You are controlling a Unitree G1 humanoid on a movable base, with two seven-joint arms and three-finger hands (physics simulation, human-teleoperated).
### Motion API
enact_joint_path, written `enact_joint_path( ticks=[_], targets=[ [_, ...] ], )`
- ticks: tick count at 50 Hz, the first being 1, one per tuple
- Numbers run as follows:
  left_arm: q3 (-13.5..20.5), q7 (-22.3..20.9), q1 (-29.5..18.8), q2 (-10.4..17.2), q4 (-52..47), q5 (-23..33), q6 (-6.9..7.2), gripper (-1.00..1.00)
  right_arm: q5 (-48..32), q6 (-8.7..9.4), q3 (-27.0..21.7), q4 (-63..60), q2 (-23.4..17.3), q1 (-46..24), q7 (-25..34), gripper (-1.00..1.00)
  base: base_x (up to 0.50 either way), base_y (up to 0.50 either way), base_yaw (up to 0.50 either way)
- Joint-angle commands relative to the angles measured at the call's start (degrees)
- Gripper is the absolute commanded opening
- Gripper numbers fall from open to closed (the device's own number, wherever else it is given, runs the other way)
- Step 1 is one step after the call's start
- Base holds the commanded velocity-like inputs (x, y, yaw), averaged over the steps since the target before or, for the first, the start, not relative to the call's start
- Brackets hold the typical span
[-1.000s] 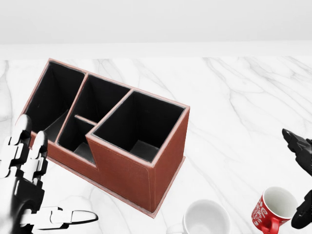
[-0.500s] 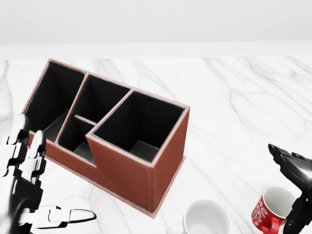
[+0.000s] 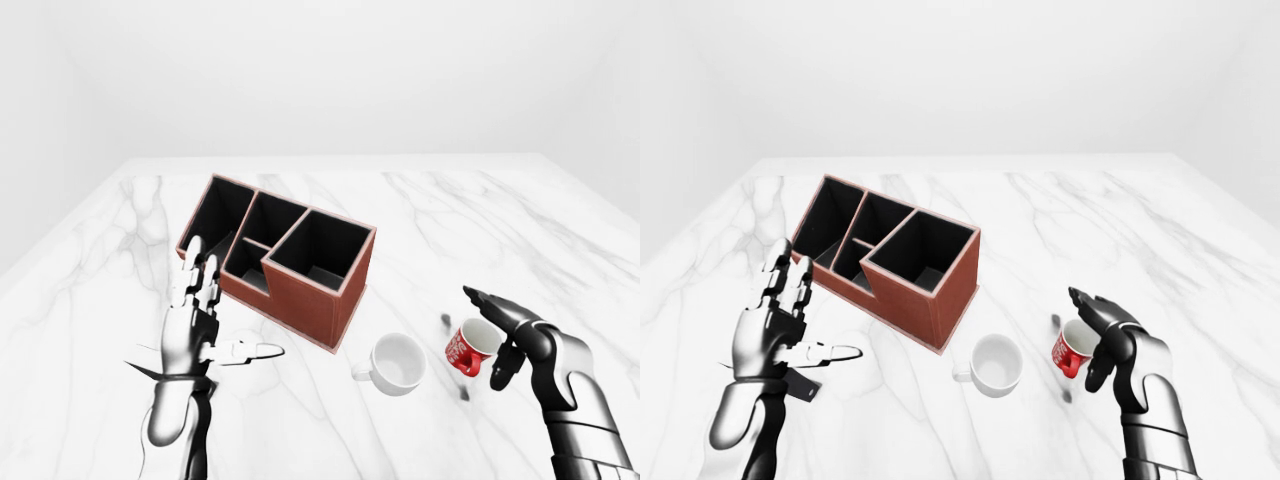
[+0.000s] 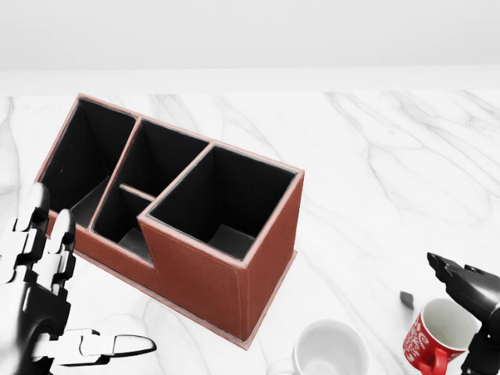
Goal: Pick up the red mug and place it to the right of the caddy.
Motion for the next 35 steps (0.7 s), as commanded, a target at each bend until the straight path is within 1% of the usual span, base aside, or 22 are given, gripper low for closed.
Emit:
enact_joint_path(
  ticks=[1,10,13,19,24,29,31,32,33,34,35],
  targets=[
    [-0.1,0.1,-0.1,0.0,0.5,0.2,-0.35,1.00,-0.2,-0.27,0.3,1.7,-0.2,-0.4,0.0,1.00,0.00,0.00,0.00],
    [-0.2,0.2,-0.1,0.0,0.7,0.3,-0.58,1.00,0.1,-0.54,1.2,5.4,-0.7,-2.2,0.0,1.00,0.00,0.00,0.00],
    [-0.3,0.2,-0.1,0.1,0.4,0.3,-0.25,1.00,0.3,-0.17,1.5,5.4,-0.7,-2.2,0.0,1.00,0.00,0.00,0.00],
    [-0.2,0.3,0.2,0.0,-0.4,0.3,0.27,1.00,0.6,-0.15,2.1,7.8,-1.2,-3.2,-0.5,1.00,0.00,0.00,0.00],
    [-0.3,0.3,0.2,0.0,-0.5,0.4,0.33,1.00,0.8,-0.10,2.1,7.8,-1.4,-3.1,-0.6,1.00,0.00,0.00,0.00],
    [-0.4,0.2,0.1,0.0,0.0,0.5,0.09,1.00,0.8,-0.18,2.1,7.9,-1.5,-2.8,-0.7,1.00,0.00,0.00,0.00],
    [-0.4,0.2,0.2,0.0,-0.5,0.4,0.43,1.00,0.9,-0.12,2.1,7.8,-1.6,-2.8,-0.6,1.00,0.00,0.00,0.00],
    [-0.4,0.2,0.2,0.0,-0.5,0.4,0.42,1.00,1.0,-0.03,2.0,7.7,-1.5,-2.7,-0.3,0.57,0.00,0.00,0.00],
    [-0.4,0.2,0.2,0.0,-0.3,0.4,0.32,1.00,1.0,0.01,1.9,7.2,-1.5,-2.4,-0.1,-0.91,0.00,0.00,0.00],
    [-0.4,0.2,0.2,0.0,-0.5,0.4,0.50,1.00,0.9,0.28,1.8,6.6,-1.5,-2.1,0.0,-1.00,0.00,0.00,0.00],
    [-0.5,0.2,0.3,0.0,-0.4,0.5,0.29,1.00,0.9,0.33,1.7,6.1,-1.4,-1.8,0.0,-1.00,0.00,0.00,0.00]
  ],
)
